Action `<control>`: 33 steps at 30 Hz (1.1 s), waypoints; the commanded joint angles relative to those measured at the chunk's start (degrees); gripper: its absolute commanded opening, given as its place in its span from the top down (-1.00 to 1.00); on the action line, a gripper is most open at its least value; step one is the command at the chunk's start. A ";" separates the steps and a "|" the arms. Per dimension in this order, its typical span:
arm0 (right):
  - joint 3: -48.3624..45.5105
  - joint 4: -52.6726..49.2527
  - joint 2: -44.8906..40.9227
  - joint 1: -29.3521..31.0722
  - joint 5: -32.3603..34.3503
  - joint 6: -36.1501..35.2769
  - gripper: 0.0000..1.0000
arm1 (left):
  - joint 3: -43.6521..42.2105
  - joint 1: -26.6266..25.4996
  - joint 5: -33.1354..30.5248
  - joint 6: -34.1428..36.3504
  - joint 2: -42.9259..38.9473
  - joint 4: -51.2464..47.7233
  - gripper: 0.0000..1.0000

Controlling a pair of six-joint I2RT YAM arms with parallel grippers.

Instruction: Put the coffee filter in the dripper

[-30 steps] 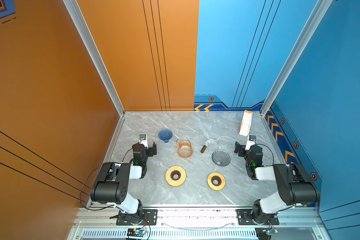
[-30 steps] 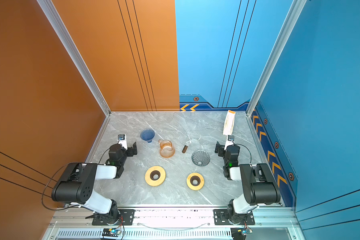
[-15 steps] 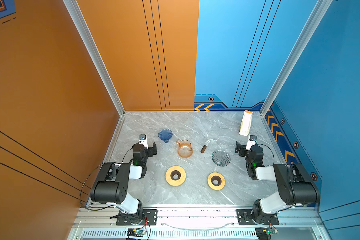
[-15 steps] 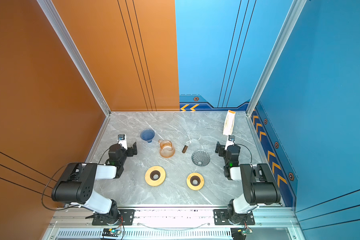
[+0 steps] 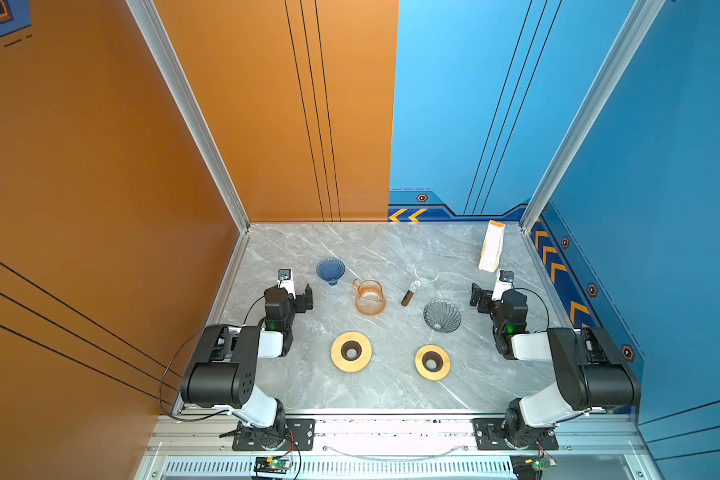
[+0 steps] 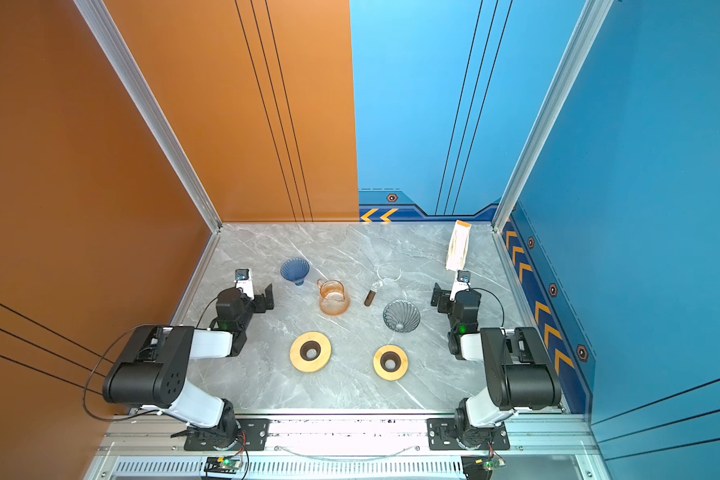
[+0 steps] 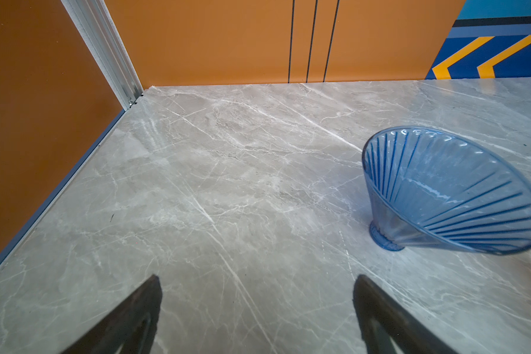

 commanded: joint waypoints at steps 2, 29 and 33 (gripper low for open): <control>0.99 -0.87 0.37 0.25 -0.13 -0.28 -0.99 | -0.63 0.60 1.24 -0.04 0.25 0.88 -0.96; 15.89 -39.27 -23.61 4.33 7.80 -0.06 -0.99 | 10.15 -1.33 6.21 -4.77 -29.40 -37.23 -0.96; 20.95 -49.01 -26.13 4.57 0.99 0.63 -0.99 | 12.18 -1.59 5.11 -8.93 -33.39 -45.49 -0.96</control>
